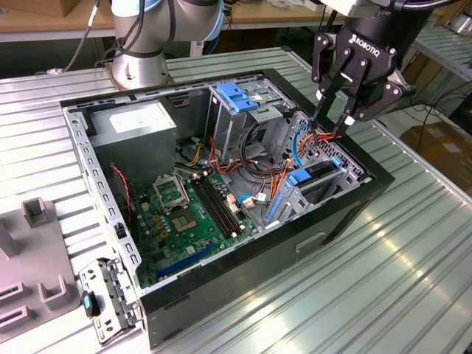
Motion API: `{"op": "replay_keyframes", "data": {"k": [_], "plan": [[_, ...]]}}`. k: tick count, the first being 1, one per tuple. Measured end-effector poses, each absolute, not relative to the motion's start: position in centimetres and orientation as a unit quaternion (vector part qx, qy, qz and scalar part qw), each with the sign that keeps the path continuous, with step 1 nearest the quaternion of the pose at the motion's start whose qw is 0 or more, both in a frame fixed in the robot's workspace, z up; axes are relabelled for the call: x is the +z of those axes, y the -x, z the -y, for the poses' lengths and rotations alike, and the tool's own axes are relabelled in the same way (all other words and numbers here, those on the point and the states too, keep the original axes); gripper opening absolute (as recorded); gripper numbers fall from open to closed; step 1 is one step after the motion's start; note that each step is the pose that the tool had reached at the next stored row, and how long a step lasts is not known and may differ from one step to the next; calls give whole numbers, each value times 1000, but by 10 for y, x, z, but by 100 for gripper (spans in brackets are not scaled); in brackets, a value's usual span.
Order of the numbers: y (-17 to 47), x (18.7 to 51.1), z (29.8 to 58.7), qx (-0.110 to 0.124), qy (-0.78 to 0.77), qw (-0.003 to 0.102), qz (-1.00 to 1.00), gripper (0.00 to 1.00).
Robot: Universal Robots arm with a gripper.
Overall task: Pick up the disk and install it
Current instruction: 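Insert the disk into the insertion slot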
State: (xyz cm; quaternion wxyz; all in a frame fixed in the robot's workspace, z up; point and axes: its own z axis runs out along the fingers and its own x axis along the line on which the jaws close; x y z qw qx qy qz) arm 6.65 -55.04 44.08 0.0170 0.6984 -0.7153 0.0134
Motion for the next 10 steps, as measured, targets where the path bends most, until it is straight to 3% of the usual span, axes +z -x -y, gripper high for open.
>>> {"op": "replay_keyframes", "data": {"k": [6,10], "plan": [[-67,438,550,13,-698,17,715,43],[-77,427,550,13,-698,17,715,18]]}}
